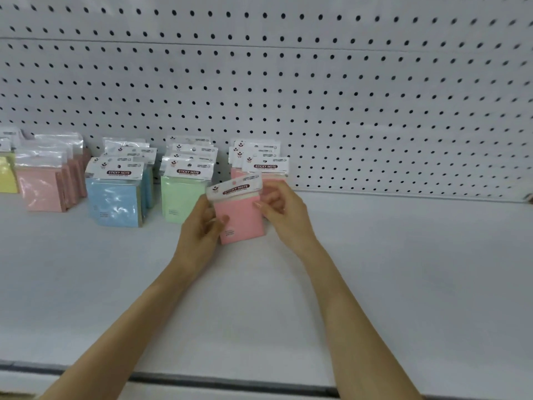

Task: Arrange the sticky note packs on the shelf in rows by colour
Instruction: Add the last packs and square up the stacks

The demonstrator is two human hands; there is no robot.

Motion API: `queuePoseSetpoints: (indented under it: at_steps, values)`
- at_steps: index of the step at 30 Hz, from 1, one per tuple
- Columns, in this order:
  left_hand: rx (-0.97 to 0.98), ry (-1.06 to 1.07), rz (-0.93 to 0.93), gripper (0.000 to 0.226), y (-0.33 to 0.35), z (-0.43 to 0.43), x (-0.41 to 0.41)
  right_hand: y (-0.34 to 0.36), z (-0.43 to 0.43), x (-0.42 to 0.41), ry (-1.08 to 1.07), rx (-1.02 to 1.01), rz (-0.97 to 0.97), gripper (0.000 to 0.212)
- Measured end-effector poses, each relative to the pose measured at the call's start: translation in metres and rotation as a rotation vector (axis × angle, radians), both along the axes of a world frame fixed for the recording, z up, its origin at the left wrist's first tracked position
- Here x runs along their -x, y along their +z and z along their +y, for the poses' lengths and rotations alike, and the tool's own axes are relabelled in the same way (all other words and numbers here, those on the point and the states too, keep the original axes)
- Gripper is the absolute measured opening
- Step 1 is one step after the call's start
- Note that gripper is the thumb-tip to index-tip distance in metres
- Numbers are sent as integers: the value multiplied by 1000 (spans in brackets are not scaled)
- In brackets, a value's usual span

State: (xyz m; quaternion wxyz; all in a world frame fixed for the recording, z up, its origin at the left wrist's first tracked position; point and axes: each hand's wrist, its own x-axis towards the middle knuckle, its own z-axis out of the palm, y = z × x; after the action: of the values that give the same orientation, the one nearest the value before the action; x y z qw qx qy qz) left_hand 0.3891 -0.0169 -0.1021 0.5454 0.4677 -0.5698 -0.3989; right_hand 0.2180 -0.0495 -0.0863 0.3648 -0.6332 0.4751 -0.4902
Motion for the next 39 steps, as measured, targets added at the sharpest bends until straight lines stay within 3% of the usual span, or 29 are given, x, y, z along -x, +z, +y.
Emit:
queuePoseSetpoints:
  at_steps: [4,9,16,19,23,34,39]
  values:
    - [0,2,-19,41,0,-2,2,0,5,-2,23,-16,32,37]
    - [-9,11,-18,38,-3,-8,4,-1,3,0,-50,-34,-32,34]
    - [24,130,-102,55,-7,-25,10,-8,1,-7,-166,20,-77,35]
    - [58,132,-126,54,-7,-26,13,-10,-1,-7,-233,40,-93,33]
    - [61,117,-136,70,-7,-25,14,-13,-5,-8,-279,86,-81,33]
    - [44,48,-196,65,-15,-34,10,-18,-16,-8,-394,151,49,33]
    - [30,17,-128,60,-18,-34,10,-17,-18,-9,-401,158,52,40]
